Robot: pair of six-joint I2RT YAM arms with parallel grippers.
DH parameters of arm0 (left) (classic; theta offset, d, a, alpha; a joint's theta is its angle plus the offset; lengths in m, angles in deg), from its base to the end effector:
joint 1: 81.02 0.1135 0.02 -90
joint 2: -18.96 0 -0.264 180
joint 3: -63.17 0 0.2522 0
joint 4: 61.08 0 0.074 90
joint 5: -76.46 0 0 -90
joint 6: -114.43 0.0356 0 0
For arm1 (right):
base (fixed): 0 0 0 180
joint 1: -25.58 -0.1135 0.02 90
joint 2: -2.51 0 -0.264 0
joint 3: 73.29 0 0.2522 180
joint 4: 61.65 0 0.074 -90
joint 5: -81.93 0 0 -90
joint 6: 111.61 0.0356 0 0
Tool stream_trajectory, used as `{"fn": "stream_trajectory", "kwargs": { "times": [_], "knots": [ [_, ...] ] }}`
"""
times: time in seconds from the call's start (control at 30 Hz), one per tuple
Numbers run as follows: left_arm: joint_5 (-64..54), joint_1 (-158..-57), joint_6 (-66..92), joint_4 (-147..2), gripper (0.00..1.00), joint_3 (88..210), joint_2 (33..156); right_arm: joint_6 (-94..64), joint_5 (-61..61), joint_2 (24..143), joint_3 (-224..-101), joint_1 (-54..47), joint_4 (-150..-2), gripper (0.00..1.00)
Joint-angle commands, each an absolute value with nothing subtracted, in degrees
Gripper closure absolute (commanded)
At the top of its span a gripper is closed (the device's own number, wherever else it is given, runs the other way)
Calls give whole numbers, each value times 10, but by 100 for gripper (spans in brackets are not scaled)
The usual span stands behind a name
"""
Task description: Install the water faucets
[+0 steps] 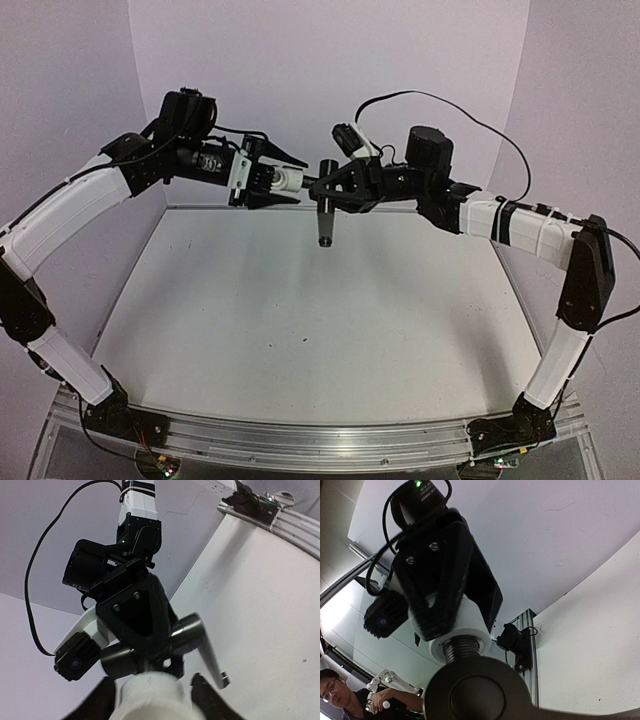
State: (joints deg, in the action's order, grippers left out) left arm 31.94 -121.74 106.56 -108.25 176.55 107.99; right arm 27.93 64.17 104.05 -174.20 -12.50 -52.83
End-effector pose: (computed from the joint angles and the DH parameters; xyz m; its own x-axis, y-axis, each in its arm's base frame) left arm 0.2385 -0.2388 0.4431 0.9063 0.1364 -0.4001 0.4220 -0.2366 0.8752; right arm 0.3010 0.2789 0.3815 -0.6349 -0.2026 -0.7455 -0.6889 -0.2883 0.6651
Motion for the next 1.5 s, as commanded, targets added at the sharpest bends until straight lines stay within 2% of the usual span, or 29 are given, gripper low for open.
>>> {"fn": "stream_trajectory", "kwargs": {
  "times": [0.0,0.07,0.1,0.47,0.6,0.77,0.9,1.03,1.17,1.47],
  "knots": [
    [302,-1256,931,-909,20,1630,1034,252,573,1010,-1782,-146,-467,100],
    [285,-1245,848,-834,4,1590,1013,247,567,1000,-1771,-138,-466,100],
    [283,-1237,812,-813,1,1579,1003,244,566,996,-1765,-134,-466,100],
    [264,-1202,465,-699,0,1503,918,143,537,951,-1670,-102,-485,100],
    [266,-1202,328,-687,0,1485,899,27,498,935,-1657,-97,-563,100],
    [104,-1196,67,-676,0,1457,880,-165,443,891,-1610,-98,-605,100],
    [190,-1157,-182,-678,2,1434,904,-295,394,847,-1568,-99,-610,100],
    [317,-1156,-344,-622,5,1425,980,-361,379,827,-1547,-101,-613,100],
    [356,-1194,-363,-527,0,1416,1017,-388,380,815,-1531,-106,-613,100],
    [378,-1237,-320,-519,3,1458,1079,-386,386,795,-1510,-119,-613,100]
  ]
}}
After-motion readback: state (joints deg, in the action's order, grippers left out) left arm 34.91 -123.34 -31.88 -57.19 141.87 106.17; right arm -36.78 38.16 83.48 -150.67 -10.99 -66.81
